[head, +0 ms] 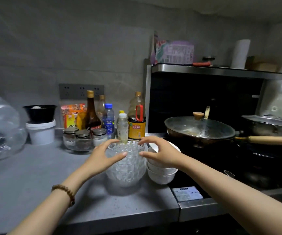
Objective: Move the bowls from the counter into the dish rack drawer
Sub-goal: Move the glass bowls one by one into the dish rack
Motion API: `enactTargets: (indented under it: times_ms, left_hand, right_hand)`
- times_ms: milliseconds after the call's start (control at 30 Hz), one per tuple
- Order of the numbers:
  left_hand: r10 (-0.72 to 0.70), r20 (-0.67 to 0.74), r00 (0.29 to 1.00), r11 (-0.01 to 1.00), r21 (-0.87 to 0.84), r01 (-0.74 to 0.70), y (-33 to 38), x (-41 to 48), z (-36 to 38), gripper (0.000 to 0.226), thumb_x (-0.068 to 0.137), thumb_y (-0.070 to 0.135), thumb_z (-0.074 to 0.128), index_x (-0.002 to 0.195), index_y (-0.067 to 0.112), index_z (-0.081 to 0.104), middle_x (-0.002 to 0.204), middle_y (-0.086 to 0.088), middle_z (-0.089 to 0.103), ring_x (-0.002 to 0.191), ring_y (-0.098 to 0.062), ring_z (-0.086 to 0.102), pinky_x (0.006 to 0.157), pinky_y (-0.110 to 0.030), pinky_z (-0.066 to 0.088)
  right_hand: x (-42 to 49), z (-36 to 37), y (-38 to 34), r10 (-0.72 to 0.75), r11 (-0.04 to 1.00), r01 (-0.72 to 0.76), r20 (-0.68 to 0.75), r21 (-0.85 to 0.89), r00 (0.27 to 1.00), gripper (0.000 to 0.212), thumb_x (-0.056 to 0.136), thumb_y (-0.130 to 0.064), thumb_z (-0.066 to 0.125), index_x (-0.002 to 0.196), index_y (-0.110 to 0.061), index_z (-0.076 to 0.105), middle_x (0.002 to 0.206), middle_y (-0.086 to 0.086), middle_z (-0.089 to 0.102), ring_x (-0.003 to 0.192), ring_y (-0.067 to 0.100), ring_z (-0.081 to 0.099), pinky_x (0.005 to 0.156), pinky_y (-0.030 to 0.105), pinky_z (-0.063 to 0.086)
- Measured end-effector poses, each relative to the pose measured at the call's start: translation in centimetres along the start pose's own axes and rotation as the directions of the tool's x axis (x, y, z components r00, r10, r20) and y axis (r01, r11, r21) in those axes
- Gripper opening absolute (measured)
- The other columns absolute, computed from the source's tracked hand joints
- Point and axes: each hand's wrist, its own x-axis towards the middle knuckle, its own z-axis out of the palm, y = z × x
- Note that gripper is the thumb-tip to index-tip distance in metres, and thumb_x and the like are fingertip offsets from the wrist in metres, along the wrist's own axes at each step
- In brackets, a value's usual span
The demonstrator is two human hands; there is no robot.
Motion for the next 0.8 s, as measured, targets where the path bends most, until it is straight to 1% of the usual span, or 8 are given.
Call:
enactTargets:
  times_ms: [133, 233, 400, 533, 600, 700, 733, 800]
  left_hand:
    - [-0.034, 0.057, 0.998, 0.997, -0.069, 0.038, -1.0, 0.5, 0.6, 0.071, 0.054, 0.073, 0.062, 0.115, 0.037, 0.054, 0.130, 0.011, 0.054, 0.121, -0.007, 0.046, 0.098, -0.028, 0.037]
    - [-0.031, 0.072, 0.997, 0.993, -0.110, 0.038, -1.8, 1.0, 0.7, 0.068, 0.050, 0.079, 0.060, 0.101, 0.034, 0.061, 0.119, 0.014, 0.059, 0.115, -0.005, 0.050, 0.093, -0.026, 0.036]
    - [-0.034, 0.037, 0.999, 0.986, -0.161, 0.040, -1.8, 1.0, 0.9, 0.042, 0.063, 0.057, 0.070, 0.080, 0.021, 0.059, 0.095, 0.011, 0.064, 0.096, 0.000, 0.054, 0.084, -0.026, 0.039]
    - [-0.049, -0.003, 0.999, 0.978, -0.205, 0.048, -1.5, 1.2, 0.8, 0.049, 0.058, 0.062, 0.067, 0.071, 0.017, 0.051, 0.076, 0.007, 0.058, 0.083, -0.009, 0.055, 0.082, -0.029, 0.040]
    - [-0.048, -0.036, 0.998, 0.974, -0.222, 0.039, -1.1, 1.2, 0.7, 0.053, 0.056, 0.064, 0.066, 0.071, 0.016, 0.049, 0.073, 0.006, 0.056, 0.080, -0.008, 0.054, 0.080, -0.030, 0.040]
    - [-0.009, -0.112, 0.994, 0.968, -0.251, -0.020, -0.3, 1.1, 0.1, 0.051, 0.060, 0.060, 0.070, 0.073, 0.016, 0.048, 0.074, 0.006, 0.055, 0.079, -0.009, 0.052, 0.079, -0.031, 0.040]
    - [0.008, -0.132, 0.991, 0.961, -0.272, -0.044, 0.1, 1.0, -0.2, 0.051, 0.061, 0.062, 0.071, 0.075, 0.018, 0.049, 0.077, 0.006, 0.056, 0.082, -0.010, 0.054, 0.081, -0.033, 0.042]
    - [0.026, -0.158, 0.987, 0.940, -0.331, -0.078, 1.0, 0.9, -0.8, 0.048, 0.060, 0.066, 0.067, 0.086, 0.028, 0.054, 0.094, 0.007, 0.062, 0.096, -0.013, 0.058, 0.090, -0.036, 0.046]
  right_hand:
    - [1.8, 1.0, 0.3, 0.009, 0.998, -0.004, 0.086, -0.057, 0.996, 0.027, 0.080, -0.039, 0.068, 0.104, -0.027, 0.066, 0.116, -0.011, 0.064, 0.112, 0.003, 0.054, 0.100, 0.024, 0.039]
    - [2.6, 1.6, 0.4, 0.009, 0.998, -0.002, 0.127, -0.055, 0.992, 0.022, 0.080, -0.041, 0.067, 0.095, -0.026, 0.070, 0.102, -0.013, 0.068, 0.101, 0.001, 0.059, 0.097, 0.026, 0.044]
    - [3.0, 1.9, 0.0, -0.059, 0.998, 0.064, 0.169, -0.027, 0.984, 0.017, 0.083, -0.034, 0.066, 0.087, -0.019, 0.072, 0.080, -0.015, 0.067, 0.080, -0.003, 0.060, 0.079, 0.011, 0.043]
    - [2.9, 1.7, -0.4, -0.103, 0.994, 0.106, 0.143, -0.014, 0.984, 0.022, 0.084, -0.034, 0.065, 0.091, -0.016, 0.074, 0.087, -0.010, 0.071, 0.082, -0.006, 0.060, 0.075, 0.003, 0.040]
    - [2.9, 1.5, -0.6, -0.120, 0.993, 0.120, 0.115, 0.010, 0.986, 0.023, 0.083, -0.033, 0.065, 0.092, -0.013, 0.074, 0.091, -0.006, 0.073, 0.082, -0.008, 0.059, 0.076, 0.005, 0.040]
    - [2.9, 0.8, -1.4, -0.121, 0.990, 0.115, 0.079, 0.078, 0.989, 0.022, 0.083, -0.033, 0.065, 0.091, -0.015, 0.074, 0.091, -0.007, 0.072, 0.089, -0.001, 0.062, 0.084, 0.019, 0.047]
    - [2.9, 0.3, -1.7, -0.120, 0.988, 0.113, 0.068, 0.100, 0.990, 0.020, 0.083, -0.032, 0.065, 0.092, -0.016, 0.074, 0.090, -0.010, 0.071, 0.090, 0.000, 0.063, 0.086, 0.022, 0.049]
    - [2.7, -0.7, -2.8, -0.137, 0.981, 0.129, 0.047, 0.146, 0.989, 0.017, 0.083, -0.029, 0.066, 0.092, -0.018, 0.074, 0.088, -0.011, 0.072, 0.089, -0.001, 0.064, 0.086, 0.019, 0.049]
